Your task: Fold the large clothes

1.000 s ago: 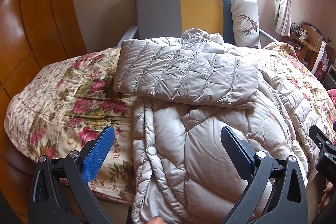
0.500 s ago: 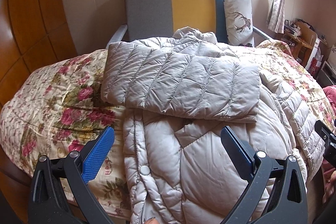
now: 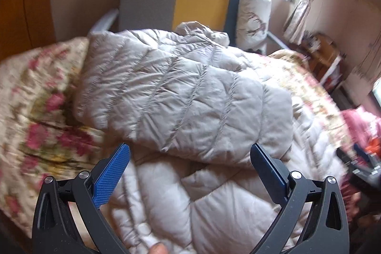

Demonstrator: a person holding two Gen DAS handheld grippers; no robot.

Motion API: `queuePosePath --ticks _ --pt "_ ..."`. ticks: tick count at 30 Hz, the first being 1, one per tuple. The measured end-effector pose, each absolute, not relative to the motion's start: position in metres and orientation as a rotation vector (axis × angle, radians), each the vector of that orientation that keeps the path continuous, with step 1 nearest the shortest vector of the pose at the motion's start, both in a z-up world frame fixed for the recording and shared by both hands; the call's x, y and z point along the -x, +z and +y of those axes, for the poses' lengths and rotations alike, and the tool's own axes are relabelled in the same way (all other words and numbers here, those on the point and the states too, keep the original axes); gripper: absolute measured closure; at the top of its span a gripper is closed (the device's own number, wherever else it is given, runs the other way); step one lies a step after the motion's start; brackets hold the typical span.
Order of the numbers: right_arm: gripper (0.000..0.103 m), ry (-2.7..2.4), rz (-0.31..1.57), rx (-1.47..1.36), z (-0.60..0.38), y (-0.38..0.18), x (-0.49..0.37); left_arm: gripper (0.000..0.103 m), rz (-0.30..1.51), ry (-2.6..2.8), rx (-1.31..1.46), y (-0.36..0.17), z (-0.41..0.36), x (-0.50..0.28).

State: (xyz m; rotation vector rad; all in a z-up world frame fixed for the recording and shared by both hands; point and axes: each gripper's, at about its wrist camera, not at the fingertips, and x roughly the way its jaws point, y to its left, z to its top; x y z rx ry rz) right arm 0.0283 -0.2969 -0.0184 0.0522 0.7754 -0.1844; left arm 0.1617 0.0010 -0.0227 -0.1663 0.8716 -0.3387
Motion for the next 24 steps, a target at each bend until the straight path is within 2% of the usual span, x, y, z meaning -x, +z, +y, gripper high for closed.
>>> queuePosePath --ticks 3,6,8,9,10,11,12,13,14,16,18,23,24 --pt "0.002 -0.152 0.805 -0.053 -0.307 -0.028 -0.041 0.027 0.920 -0.378 0.302 -0.035 0.015 -0.182" --pt "0.002 -0.111 0.851 -0.025 -0.311 -0.041 -0.056 0.027 0.962 -0.414 0.478 -0.049 0.026 -0.199" --pt "0.002 -0.112 0.878 0.015 -0.311 -0.054 -0.067 0.034 0.969 -0.426 0.563 -0.056 0.031 -0.208" --pt "0.002 -0.110 0.892 0.026 -0.312 -0.061 -0.073 0.045 0.972 -0.434 0.605 -0.060 0.033 -0.214" --pt "0.003 -0.111 0.909 0.032 -0.314 -0.068 -0.079 0.069 0.973 -0.437 0.641 -0.064 0.036 -0.219" --pt "0.005 -0.125 0.931 0.042 -0.316 -0.076 -0.085 0.084 0.980 -0.429 0.662 -0.066 0.038 -0.222" --pt "0.014 -0.135 0.950 0.050 -0.318 -0.083 -0.090 0.103 0.993 -0.418 0.699 -0.072 0.042 -0.228" --pt "0.027 -0.132 0.969 0.048 -0.321 -0.089 -0.095 0.103 0.989 -0.406 0.725 -0.073 0.048 -0.230" --pt "0.031 -0.125 0.989 0.038 -0.325 -0.095 -0.099 0.103 0.969 -0.372 0.733 -0.071 0.057 -0.232" --pt "0.055 -0.102 1.008 0.019 -0.332 -0.104 -0.105 0.103 0.933 -0.308 0.725 -0.069 0.074 -0.237" --pt "0.066 -0.109 1.007 0.053 -0.334 -0.108 -0.111 0.103 0.918 -0.240 0.713 -0.066 0.097 -0.245" --pt "0.078 -0.224 0.947 0.141 -0.349 -0.098 -0.138 0.103 0.912 -0.141 0.668 -0.052 0.146 -0.240" --pt "0.080 -0.251 0.941 0.135 -0.357 -0.098 -0.146 0.098 0.919 -0.137 0.644 -0.049 0.149 -0.235"
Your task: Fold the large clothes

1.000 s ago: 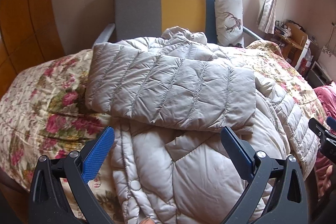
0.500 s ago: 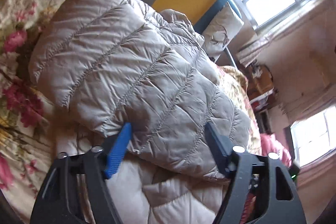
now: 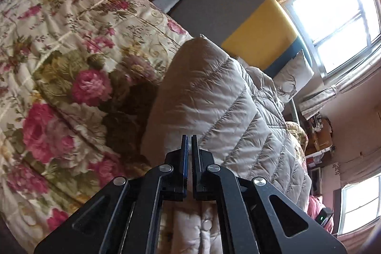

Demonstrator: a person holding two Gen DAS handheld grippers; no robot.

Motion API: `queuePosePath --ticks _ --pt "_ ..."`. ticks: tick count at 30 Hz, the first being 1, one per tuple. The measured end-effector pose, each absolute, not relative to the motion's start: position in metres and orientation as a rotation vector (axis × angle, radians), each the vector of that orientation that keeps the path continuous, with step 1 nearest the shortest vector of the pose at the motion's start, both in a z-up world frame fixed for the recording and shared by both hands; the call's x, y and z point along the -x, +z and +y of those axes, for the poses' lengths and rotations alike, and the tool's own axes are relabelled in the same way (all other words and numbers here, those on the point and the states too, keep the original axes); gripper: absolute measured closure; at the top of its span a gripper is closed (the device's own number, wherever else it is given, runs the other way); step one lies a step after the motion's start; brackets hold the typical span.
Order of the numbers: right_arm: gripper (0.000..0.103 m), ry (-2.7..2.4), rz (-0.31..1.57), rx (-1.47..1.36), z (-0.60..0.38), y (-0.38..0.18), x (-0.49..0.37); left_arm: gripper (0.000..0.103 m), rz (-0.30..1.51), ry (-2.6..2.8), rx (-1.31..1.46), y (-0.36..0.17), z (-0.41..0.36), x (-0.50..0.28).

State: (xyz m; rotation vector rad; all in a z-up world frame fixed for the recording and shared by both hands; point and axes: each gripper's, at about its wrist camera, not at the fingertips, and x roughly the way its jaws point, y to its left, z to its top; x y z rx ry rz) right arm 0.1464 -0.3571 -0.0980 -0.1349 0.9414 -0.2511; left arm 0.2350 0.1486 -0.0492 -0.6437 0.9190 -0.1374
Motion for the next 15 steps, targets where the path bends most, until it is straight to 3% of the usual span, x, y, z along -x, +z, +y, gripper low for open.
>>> queuePosePath --ticks 3,9,11,12,15 --pt "0.080 -0.323 0.946 0.148 -0.378 -0.103 -0.176 0.023 0.922 -0.157 0.593 -0.047 0.143 -0.204" --pt "0.070 -0.363 0.972 0.136 -0.399 -0.108 -0.216 0.022 0.995 -0.460 0.741 -0.059 0.087 -0.174" --pt "0.055 -0.345 0.955 0.134 -0.398 -0.100 -0.212 0.022 1.004 -0.507 0.810 -0.069 0.068 -0.180" --pt "0.039 -0.343 0.941 0.127 -0.397 -0.095 -0.206 0.022 1.018 -0.519 0.844 -0.077 0.055 -0.186" --pt "0.026 -0.276 0.900 0.082 -0.396 -0.077 -0.176 0.022 1.032 -0.445 0.907 -0.094 0.031 -0.202"
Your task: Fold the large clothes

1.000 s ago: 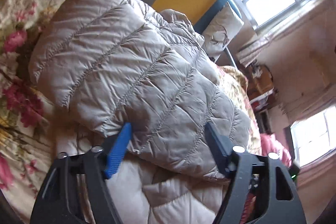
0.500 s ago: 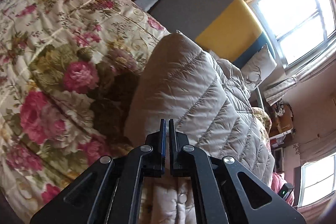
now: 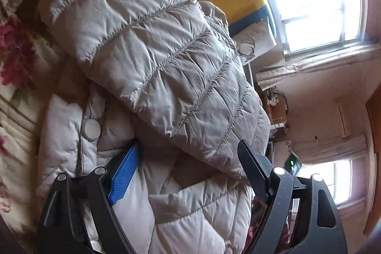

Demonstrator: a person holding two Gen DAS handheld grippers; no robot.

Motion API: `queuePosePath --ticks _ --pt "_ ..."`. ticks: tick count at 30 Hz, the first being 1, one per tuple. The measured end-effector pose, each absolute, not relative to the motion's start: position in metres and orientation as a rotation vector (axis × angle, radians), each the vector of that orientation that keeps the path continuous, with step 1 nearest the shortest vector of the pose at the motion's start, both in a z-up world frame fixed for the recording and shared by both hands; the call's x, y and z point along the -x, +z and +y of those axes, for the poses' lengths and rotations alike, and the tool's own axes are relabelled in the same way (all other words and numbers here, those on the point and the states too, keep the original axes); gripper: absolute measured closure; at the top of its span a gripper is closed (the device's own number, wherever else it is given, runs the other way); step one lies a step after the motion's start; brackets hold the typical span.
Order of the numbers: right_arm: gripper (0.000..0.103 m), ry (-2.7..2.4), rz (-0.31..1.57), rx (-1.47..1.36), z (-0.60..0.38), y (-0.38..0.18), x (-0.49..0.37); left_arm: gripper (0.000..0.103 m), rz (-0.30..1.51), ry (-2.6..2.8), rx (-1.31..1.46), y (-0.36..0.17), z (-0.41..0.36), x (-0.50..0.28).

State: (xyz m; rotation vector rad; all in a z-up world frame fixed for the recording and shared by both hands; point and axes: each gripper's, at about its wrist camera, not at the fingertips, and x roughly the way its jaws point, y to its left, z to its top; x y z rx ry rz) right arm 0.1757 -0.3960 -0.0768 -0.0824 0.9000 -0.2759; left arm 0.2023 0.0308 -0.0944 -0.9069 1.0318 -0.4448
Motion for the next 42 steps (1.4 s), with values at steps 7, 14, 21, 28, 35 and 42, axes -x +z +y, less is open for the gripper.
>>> queuePosePath --ticks 7,14,21,28,35,42 --pt "0.018 0.047 0.963 -0.161 -0.383 -0.075 -0.095 0.100 0.977 -0.408 1.056 -0.096 0.041 -0.225" --pt "0.020 0.374 1.079 -0.338 -0.320 -0.093 -0.040 0.101 0.763 -0.260 0.897 -0.014 0.134 -0.211" --pt "0.027 0.621 1.045 -0.349 -0.232 -0.059 -0.010 0.101 0.649 0.081 0.793 0.035 0.272 -0.179" --pt "0.023 0.956 0.944 -0.322 -0.122 -0.011 -0.013 0.023 0.681 0.231 0.718 0.015 0.342 -0.101" --pt "0.024 1.143 0.944 -0.387 -0.097 0.004 -0.020 0.022 0.778 0.038 0.752 -0.024 0.347 -0.048" --pt "0.030 0.722 0.929 -0.584 -0.230 -0.026 -0.026 0.022 0.873 -0.266 0.798 -0.065 0.267 -0.038"
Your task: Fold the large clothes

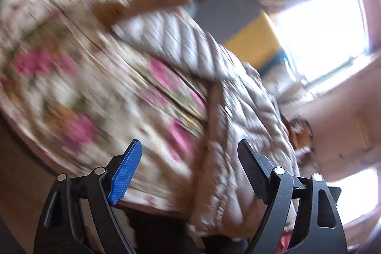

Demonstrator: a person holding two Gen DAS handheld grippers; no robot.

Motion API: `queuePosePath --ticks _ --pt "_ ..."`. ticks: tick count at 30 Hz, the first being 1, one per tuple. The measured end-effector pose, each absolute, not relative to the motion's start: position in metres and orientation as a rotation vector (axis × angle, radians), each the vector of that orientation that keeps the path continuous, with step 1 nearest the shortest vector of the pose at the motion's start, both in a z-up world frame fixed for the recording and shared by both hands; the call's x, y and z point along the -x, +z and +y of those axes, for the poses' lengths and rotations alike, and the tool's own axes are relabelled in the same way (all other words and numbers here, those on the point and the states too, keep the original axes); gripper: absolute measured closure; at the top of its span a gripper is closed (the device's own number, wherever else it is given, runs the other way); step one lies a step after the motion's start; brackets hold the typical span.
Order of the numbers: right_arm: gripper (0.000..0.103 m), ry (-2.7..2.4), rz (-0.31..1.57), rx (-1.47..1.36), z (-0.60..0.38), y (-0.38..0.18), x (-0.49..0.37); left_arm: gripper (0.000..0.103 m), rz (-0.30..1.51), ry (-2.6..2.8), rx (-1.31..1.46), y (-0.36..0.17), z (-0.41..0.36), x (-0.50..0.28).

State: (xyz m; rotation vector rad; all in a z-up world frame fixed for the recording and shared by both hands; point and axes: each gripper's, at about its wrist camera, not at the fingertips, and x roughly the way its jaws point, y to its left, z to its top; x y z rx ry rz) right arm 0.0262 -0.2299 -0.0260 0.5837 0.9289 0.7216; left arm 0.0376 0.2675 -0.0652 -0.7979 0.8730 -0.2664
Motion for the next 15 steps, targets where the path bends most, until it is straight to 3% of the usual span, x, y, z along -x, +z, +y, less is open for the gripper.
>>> queuePosePath --ticks 1,4,11,14,15 --pt "0.038 0.644 0.951 -0.603 -0.247 -0.039 -0.027 0.022 0.881 -0.307 0.803 -0.070 0.255 -0.039" --pt "0.046 0.486 1.038 -0.600 -0.268 -0.078 -0.034 0.022 0.922 -0.390 0.785 -0.074 0.217 -0.048" --pt "0.052 0.516 1.141 -0.622 -0.241 -0.123 -0.069 0.022 1.023 -0.439 0.704 -0.092 0.162 -0.071" --pt "0.056 0.510 1.158 -0.558 -0.215 -0.131 -0.086 0.051 1.064 -0.420 0.630 -0.099 0.150 -0.077" --pt "0.064 0.508 1.164 -0.542 -0.211 -0.131 -0.089 0.069 1.073 -0.399 0.606 -0.101 0.148 -0.078"
